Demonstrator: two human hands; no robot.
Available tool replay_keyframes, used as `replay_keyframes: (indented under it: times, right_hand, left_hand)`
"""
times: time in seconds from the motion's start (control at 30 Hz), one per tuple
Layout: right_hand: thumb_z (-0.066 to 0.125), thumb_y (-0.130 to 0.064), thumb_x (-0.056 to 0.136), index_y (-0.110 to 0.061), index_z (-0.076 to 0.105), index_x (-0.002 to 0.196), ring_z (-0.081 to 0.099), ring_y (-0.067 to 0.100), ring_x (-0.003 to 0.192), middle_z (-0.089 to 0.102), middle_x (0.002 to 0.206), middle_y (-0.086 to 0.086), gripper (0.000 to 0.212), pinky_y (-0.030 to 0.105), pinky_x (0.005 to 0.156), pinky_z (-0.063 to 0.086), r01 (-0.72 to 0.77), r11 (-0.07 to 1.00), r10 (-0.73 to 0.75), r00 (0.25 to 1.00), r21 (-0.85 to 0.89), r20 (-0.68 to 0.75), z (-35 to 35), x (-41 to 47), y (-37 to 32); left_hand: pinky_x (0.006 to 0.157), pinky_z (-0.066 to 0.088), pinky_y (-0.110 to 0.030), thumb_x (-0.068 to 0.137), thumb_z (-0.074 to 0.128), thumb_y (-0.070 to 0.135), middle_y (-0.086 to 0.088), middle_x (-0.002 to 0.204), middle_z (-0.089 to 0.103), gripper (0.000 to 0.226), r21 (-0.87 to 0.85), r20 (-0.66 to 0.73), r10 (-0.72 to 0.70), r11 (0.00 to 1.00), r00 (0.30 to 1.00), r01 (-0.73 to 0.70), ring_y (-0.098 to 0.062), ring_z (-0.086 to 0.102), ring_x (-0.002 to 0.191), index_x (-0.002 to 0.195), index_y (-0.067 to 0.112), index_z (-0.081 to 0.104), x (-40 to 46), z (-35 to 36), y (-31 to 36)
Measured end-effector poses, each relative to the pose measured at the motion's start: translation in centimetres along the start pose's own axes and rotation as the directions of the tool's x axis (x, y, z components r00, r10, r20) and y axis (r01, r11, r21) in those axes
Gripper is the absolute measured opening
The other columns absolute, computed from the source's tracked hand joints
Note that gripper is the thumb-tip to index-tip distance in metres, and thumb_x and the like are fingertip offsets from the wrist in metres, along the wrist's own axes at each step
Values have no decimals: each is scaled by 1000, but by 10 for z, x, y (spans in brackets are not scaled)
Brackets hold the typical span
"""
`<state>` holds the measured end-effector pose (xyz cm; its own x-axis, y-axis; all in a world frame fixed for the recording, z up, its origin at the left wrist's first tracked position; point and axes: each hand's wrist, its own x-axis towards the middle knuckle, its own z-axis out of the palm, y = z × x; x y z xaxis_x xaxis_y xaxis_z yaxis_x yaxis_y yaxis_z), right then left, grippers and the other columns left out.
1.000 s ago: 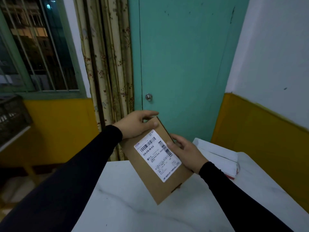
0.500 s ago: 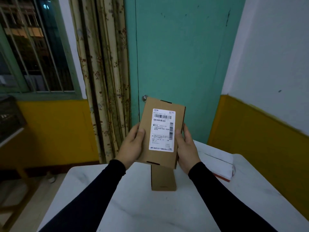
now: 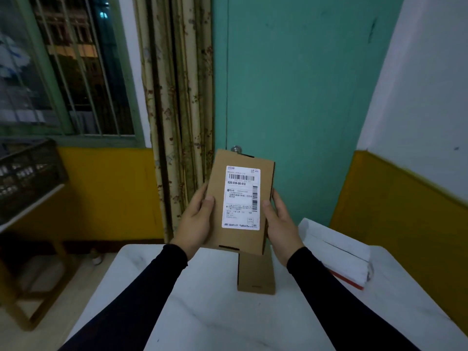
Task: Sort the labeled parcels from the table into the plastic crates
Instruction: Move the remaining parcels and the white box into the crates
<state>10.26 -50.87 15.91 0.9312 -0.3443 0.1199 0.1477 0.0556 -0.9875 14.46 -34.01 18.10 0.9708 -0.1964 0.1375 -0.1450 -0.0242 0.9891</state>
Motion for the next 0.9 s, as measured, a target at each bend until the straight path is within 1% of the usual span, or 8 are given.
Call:
replay_keyframes:
  times: [0.07, 0.17, 0.23, 0.3, 0.4, 0.53, 0.67, 0.9]
  right_hand:
    - [43, -39, 104, -55, 35, 138, 62, -4, 103, 64, 118, -21, 38, 23, 85, 54, -2, 1000, 3, 997, -17, 72, 13, 2, 0]
    - [44, -41, 103, -57, 37, 135, 60, -2, 110, 61, 119, -27, 37, 31, 99, 51, -7, 999, 16, 980, -43, 198, 42, 5, 4]
    - [45, -42, 103, -52, 37, 141, 59, 2, 116, 59, 130, -22, 41, 35, 103, 49, -28, 999, 38, 956, -38, 291, 64, 5, 11]
    - [46, -36, 103, -49, 41, 139, 60, -3, 112, 60, 128, -23, 39, 29, 98, 52, -37, 999, 44, 910, -25, 412, 93, -1, 18]
    - [46, -34, 104, -47, 35, 144, 63, -8, 104, 64, 120, -26, 44, 22, 84, 54, -65, 998, 64, 838, -17, 542, 136, -18, 23]
    - [46, -39, 103, -55, 28, 137, 63, -7, 95, 65, 110, -24, 41, 16, 69, 53, -112, 994, 94, 777, -11, 622, 193, -54, 20]
    - [43, -37, 104, -56, 35, 124, 66, -9, 82, 66, 101, -24, 28, 13, 57, 52, -122, 992, 104, 728, -21, 678, 245, -95, 11]
    - [43, -37, 104, -61, 48, 105, 69, 1, 91, 70, 93, -26, 25, 29, 76, 59, -120, 992, 109, 694, -35, 712, 367, -161, 7]
  left_hand:
    - [81, 42, -25, 104, 38, 40, 27, 107, 54, 33, -38, -97, -21, 999, 995, 17, 6, 52, 96, 135, 50, 36, -9, -9, 1]
    - [91, 40, -31, 104, 38, 41, 16, 122, 54, 40, -70, -269, -53, 997, 962, 36, -8, 55, 110, 144, 46, 34, -29, -32, -3]
    - [93, 37, -31, 104, 38, 39, 20, 114, 54, 43, -90, -362, -91, 994, 928, 62, -6, 54, 104, 147, 40, 32, -44, -50, -2]
    - [91, 35, -28, 105, 37, 37, 24, 107, 52, 43, -82, -452, -99, 994, 887, 70, 5, 50, 93, 148, 37, 33, -65, -76, 1]
    - [86, 39, -25, 104, 38, 36, 18, 119, 54, 42, -64, -537, -119, 993, 835, 100, 6, 50, 93, 146, 39, 35, -95, -118, 7]
    - [80, 43, -20, 103, 43, 33, 18, 118, 58, 38, -35, -632, -102, 994, 769, 103, 3, 56, 96, 141, 40, 44, -140, -175, 14]
    - [70, 45, -16, 103, 43, 29, 18, 114, 60, 31, -37, -681, -88, 996, 727, 86, -1, 60, 96, 133, 36, 48, -178, -226, 20]
    - [72, 50, -23, 103, 43, 29, 15, 112, 61, 35, -16, -735, -54, 998, 676, 62, -8, 64, 97, 138, 33, 45, -237, -344, 27]
